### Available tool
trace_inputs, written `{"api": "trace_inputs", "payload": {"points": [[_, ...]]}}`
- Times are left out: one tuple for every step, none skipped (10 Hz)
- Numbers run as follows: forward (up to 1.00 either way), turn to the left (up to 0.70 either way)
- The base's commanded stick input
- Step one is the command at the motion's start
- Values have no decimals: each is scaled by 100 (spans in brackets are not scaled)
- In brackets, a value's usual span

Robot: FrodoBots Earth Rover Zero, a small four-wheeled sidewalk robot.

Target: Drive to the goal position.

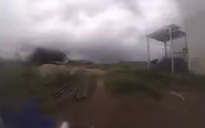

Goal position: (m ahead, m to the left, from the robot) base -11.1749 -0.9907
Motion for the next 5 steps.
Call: {"api": "trace_inputs", "payload": {"points": [[0, -70], [0, -70], [0, -70], [0, -70], [0, -70]]}}
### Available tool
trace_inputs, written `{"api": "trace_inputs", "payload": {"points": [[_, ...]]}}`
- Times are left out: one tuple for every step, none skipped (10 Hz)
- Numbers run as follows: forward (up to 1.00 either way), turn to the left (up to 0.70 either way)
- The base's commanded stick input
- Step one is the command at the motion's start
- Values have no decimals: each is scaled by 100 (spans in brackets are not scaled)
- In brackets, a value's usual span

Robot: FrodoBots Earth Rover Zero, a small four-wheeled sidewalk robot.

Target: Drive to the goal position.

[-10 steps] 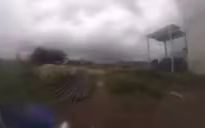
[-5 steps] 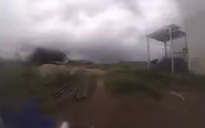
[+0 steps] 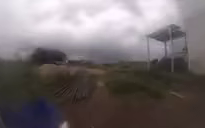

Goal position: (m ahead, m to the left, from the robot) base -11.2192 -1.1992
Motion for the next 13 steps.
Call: {"api": "trace_inputs", "payload": {"points": [[0, -70], [0, -70], [0, -70], [0, -70], [0, -70], [0, -70], [0, -70], [0, -35], [0, 0], [9, 0], [44, 0], [70, 0], [70, 0]]}}
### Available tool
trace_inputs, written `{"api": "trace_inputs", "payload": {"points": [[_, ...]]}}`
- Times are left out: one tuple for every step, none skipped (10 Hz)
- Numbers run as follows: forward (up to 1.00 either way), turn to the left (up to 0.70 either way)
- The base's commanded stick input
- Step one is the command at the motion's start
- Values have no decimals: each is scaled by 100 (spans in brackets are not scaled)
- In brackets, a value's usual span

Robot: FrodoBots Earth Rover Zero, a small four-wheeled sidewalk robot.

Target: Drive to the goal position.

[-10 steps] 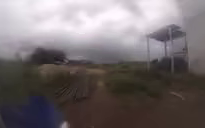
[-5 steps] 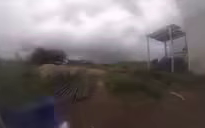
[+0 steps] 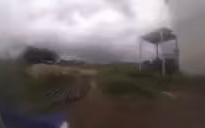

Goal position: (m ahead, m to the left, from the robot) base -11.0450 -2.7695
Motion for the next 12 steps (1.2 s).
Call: {"api": "trace_inputs", "payload": {"points": [[70, 0], [70, 0], [70, 0], [70, 0], [70, 0], [70, 0], [70, 0], [70, 0], [67, -3], [8, -62], [0, -70], [0, -70]]}}
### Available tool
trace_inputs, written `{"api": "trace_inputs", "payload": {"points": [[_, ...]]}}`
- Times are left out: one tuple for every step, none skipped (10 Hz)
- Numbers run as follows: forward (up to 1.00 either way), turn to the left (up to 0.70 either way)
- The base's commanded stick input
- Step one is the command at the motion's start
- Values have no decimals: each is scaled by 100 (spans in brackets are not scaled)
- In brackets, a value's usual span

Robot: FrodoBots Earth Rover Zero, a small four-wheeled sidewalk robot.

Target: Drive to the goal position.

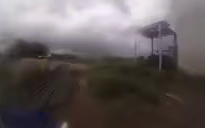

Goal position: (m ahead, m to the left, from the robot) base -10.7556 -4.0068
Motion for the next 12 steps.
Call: {"api": "trace_inputs", "payload": {"points": [[0, -70], [0, -70], [0, -70], [0, -70], [0, -70], [0, -70], [0, -70], [0, -70], [0, -70], [0, -70], [0, -70], [0, -70]]}}
